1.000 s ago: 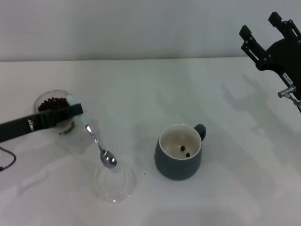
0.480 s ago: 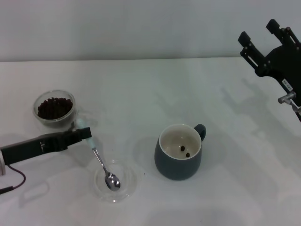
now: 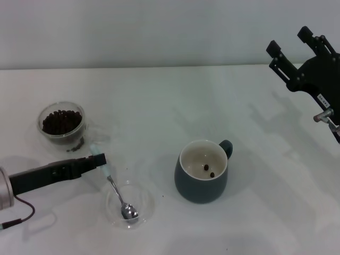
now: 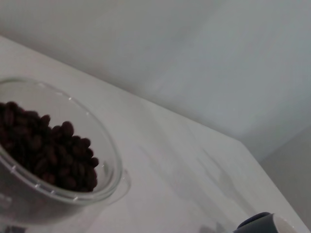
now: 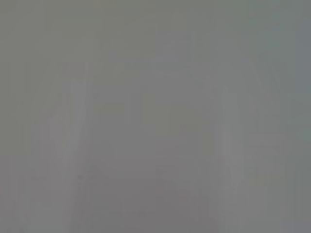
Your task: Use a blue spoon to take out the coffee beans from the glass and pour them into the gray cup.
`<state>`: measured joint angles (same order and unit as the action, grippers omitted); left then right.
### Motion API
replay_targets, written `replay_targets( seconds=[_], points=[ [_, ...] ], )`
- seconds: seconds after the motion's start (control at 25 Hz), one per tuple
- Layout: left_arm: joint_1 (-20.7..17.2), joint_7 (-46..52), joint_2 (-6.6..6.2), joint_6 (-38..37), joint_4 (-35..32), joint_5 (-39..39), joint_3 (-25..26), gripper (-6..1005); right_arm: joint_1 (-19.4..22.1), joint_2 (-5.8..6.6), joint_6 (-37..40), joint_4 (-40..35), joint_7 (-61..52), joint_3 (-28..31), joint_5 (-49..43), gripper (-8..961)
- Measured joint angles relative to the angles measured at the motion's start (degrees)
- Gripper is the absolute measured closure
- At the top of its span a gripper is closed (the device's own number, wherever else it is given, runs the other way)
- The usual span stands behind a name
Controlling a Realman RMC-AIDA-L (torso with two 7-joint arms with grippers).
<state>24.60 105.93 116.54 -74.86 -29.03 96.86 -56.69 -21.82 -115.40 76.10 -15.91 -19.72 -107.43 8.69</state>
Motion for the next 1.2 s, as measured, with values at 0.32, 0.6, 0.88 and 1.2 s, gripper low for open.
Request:
replay_targets(
  seconds=[0.32,0.6,0.88,1.2],
  points=[
    [0.32,0.09,-0.12,1.05,1.42,0.2,-0.09,816,0.02,0.0,-0.1,0.14,-0.64,-0.57,0.02,154],
    [0.71,0.18,-0.4,3.17,3.85,0.16,0.28,703,-0.04,0.0,-0.3,0.18,-0.66,-0.67,0.02,154],
    [-0.03,0.21,-0.43,4.54,3.88,-0.19,0.54,482,0.02,0.0,-0.25,0.11,-0.67,-0.4,0.01,154],
    [-2.66,-2.56,-0.11,6.03,3.24,-0.55,4.1,342,-0.34,0.07,-0.18,-0.31,-0.67,0.01,0.01,154]
  ],
)
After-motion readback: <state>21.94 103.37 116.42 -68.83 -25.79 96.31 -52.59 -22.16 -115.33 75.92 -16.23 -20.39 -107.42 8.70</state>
